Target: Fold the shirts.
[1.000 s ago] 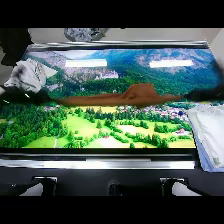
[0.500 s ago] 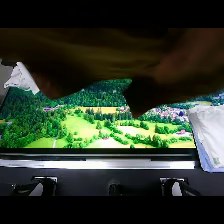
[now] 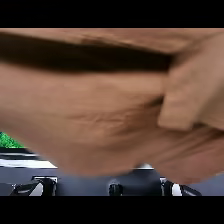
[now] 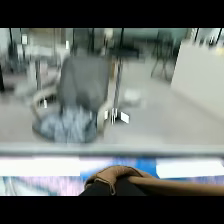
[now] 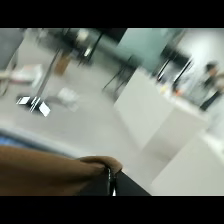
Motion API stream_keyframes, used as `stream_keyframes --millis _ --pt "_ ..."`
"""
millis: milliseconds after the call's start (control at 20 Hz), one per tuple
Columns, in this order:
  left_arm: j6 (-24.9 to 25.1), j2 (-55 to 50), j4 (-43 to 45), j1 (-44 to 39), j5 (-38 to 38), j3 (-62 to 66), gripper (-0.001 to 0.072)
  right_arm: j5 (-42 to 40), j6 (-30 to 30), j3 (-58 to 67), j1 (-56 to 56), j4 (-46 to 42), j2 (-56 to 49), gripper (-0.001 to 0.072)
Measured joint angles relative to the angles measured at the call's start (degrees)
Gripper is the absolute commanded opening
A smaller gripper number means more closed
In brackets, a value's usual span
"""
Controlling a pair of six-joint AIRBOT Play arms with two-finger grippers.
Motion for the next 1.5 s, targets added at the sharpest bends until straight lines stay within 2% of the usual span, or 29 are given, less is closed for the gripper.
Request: stream_keyframes --millis 200,350,550,750,900,1050,1200,1500 --pt "1.14 -7.37 0.24 -0.09 -3.32 -14.01 0.0027 11.93 1.62 -5.05 1.53 0.52 -12.92 0.0034" --pt "3.34 -15.96 0.52 -0.11 -1.90 -23.82 0.0027 12.04 3.19 -13.16 7.02 -1.68 -24.22 0.0034" --pt "4.87 -31.10 0.85 -0.26 4.24 -27.82 0.0027 0.00 9.09 -19.06 14.34 -2.21 -40.65 0.0035" --pt "5.29 -44.65 0.94 -0.98 8.74 -23.23 0.0027 -15.23 14.34 -20.70 19.12 5.16 -52.46 0.0035" --pt "5.42 -50.90 0.63 -1.31 10.45 -18.51 0.0028 -23.76 15.26 -20.90 20.11 8.13 -55.84 0.0035" --pt "5.42 -53.40 0.20 -0.92 10.54 -15.06 0.0028 -27.17 14.43 -20.68 18.16 9.22 -55.58 0.0035" --pt "4.90 -54.53 -0.42 -0.66 6.21 -13.33 0.0028 -22.84 13.27 -20.63 15.61 8.83 -54.42 0.0036" --pt "3.91 -56.65 -0.20 -1.66 -7.26 -16.44 0.0027 -4.28 15.13 -24.22 14.73 -3.61 -54.01 0.0035"
